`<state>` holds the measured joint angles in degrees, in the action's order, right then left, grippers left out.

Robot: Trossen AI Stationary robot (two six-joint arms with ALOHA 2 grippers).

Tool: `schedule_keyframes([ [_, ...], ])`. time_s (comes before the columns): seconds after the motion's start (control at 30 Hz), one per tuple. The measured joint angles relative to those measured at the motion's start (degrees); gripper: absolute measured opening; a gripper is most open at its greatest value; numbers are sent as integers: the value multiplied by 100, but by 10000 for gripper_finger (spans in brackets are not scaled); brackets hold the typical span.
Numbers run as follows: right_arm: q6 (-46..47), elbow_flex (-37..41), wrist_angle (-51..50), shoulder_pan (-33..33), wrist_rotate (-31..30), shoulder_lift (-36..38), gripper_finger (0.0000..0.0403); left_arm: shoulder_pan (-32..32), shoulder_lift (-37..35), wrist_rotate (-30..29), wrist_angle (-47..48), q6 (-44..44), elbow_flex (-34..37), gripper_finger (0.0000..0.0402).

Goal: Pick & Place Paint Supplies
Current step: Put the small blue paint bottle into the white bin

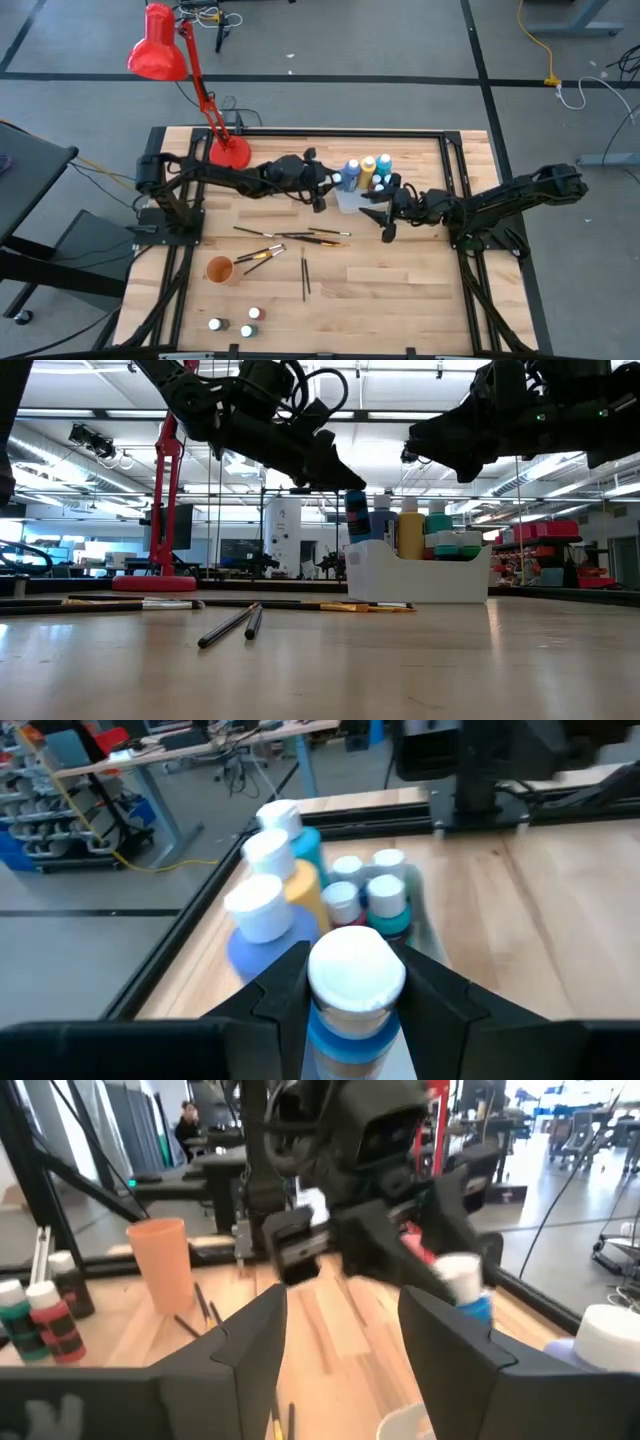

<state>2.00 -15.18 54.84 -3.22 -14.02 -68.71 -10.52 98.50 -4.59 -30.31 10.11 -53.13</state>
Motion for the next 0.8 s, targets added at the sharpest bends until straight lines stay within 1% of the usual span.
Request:
schedule_keyframes([
  [0.17,-5,2,29,2,-4,0,197,-183,2,208,11,-120,-1,128],
  [0.27,-31,2,34,2,-7,0,197,-204,150,256,-139,-275,-3,130],
  [0.37,-98,2,58,4,-18,0,197,-199,470,238,-441,-208,-7,131],
  [0.47,-94,2,64,2,-15,0,197,-190,728,-130,-481,-76,1,129],
  [0.53,-93,2,62,2,-15,0,197,-212,772,-369,-500,-115,-16,129],
  [0.7,-92,2,29,2,-13,0,197,-322,769,-442,-269,-42,-25,138],
  [0.8,-87,2,28,2,-13,0,197,-432,794,-351,-239,-240,-25,140],
])
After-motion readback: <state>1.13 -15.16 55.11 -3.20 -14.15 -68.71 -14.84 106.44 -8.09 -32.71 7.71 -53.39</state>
